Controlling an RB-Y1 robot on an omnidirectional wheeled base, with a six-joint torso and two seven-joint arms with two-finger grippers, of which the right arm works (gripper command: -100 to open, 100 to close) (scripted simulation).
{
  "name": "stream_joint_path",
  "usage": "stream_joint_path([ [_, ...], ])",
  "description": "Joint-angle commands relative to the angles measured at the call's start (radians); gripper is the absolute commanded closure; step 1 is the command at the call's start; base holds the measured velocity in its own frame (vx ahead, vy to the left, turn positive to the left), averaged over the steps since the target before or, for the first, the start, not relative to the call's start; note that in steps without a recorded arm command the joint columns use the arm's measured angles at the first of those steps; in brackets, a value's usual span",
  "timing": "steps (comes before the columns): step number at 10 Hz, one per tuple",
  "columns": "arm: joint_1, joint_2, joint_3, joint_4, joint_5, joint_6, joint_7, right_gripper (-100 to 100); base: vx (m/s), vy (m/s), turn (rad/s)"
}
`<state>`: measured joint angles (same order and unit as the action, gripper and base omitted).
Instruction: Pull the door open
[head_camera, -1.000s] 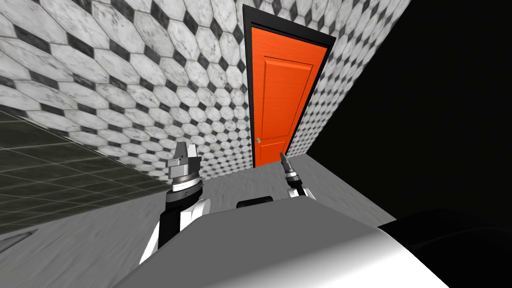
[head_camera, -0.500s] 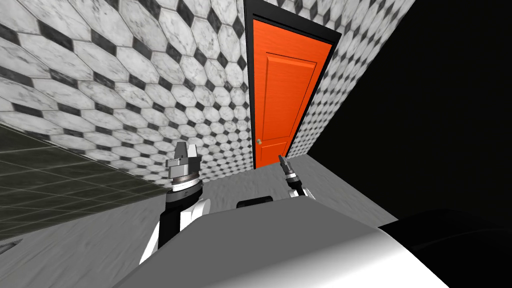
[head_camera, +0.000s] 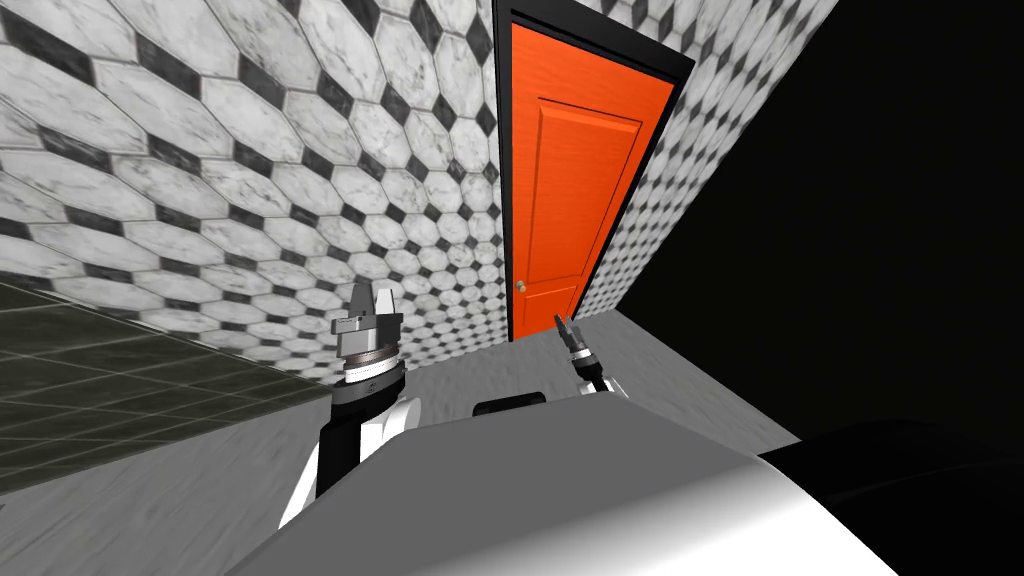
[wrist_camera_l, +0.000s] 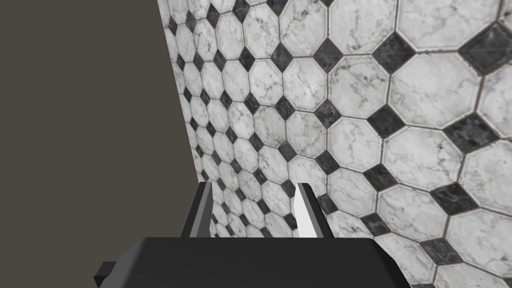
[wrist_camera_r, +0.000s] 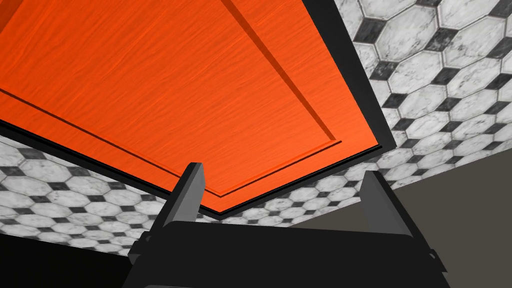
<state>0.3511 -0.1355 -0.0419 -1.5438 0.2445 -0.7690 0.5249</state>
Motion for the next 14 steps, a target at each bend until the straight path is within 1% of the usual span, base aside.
stream_joint_path([
  [1, -0.007, -0.007, -0.006, 0.03, 0.013, -0.01, 0.025, -100, 0.093, 0.049, -0.03],
  [4, -0.023, -0.016, -0.016, 0.091, 0.037, -0.031, 0.07, -100, 0.089, 0.044, -0.024],
  [5, -0.034, -0.021, -0.022, 0.131, 0.053, -0.044, 0.099, -100, 0.13, 0.059, -0.038],
  [14, -0.08, -0.043, -0.049, 0.304, 0.122, -0.103, 0.227, -100, 0.105, 0.044, -0.026],
])
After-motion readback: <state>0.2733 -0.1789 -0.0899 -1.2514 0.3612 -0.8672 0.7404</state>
